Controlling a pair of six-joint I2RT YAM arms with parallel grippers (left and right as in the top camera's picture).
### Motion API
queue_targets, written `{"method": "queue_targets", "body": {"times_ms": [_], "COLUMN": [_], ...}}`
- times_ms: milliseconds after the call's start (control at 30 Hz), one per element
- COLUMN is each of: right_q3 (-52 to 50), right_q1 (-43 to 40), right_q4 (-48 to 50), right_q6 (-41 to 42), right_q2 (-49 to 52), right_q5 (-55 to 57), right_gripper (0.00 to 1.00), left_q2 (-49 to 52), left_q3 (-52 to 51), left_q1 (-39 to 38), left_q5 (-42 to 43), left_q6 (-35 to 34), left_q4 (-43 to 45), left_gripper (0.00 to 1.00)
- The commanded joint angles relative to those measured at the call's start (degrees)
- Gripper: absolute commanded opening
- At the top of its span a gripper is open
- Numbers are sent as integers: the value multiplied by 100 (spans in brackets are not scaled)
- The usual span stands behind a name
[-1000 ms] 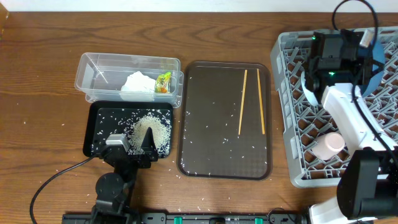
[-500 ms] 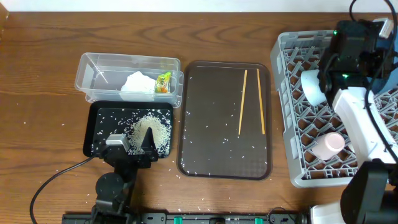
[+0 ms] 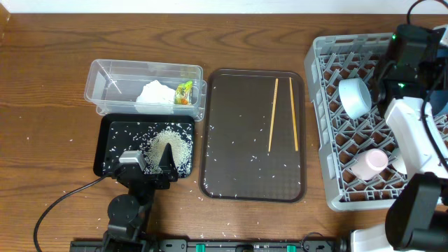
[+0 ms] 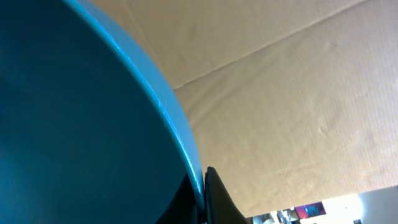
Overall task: Sort waste into correct bins and load items into the dishwasher rack
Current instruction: 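Grasp the blue plate with the right gripper and place it in the rack, then move the right gripper to the brown tray and grasp a chopstick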
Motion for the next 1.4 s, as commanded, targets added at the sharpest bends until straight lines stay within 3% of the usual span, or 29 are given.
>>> {"method": "queue_targets", "body": {"times_ms": [0,100,133,200,267,300,667,767,867,1000,1133,1367], "right_q3": [22,22,20,22,22,22,24,24,24,22,22,22], "right_q1": [164,323,411,612,892,1058,2385,2949,3510,3727,3700,3626], "right_q4": [11,-50,-66,-59,-52,-33,-208,-929,-2155,-3303,-3556,-3989], "right_q6": [-44,-46,-44,-26,-2,-31,245,809,1998,3899,5145,6505], "right_q2": [299,573,658,710,660,603,-684,-973,-1064,-960,-588,544], "right_q5": [81,142,146,125,-66,-129,-1036,-1545,-2675,-5626,-7897,-7508], "right_gripper": [1,2,7,26,56,61,77,78,75,65,50,43], "left_q2": [-39,-39,-39,-39,-39,-39,-39,-39,-39,-39,-39,-39], "left_q3": [-162,-162,-162,-162,-162,-162,-162,-162,-162,-162,-162,-162], "left_q1": [28,28,28,28,28,28,28,28,28,28,28,28], "left_q5": [-90,-90,-90,-90,-90,-90,-90,-90,-90,-90,-90,-90], "left_q6": [-52,-52,-52,-52,-52,-52,-52,-52,-52,-52,-52,-52], "left_q4": [-55,-55,-55,-55,-55,-55,-55,-55,-55,-55,-55,-55], "left_gripper": [91,91,92,92,92,92,91,92,91,91,91,91]}}
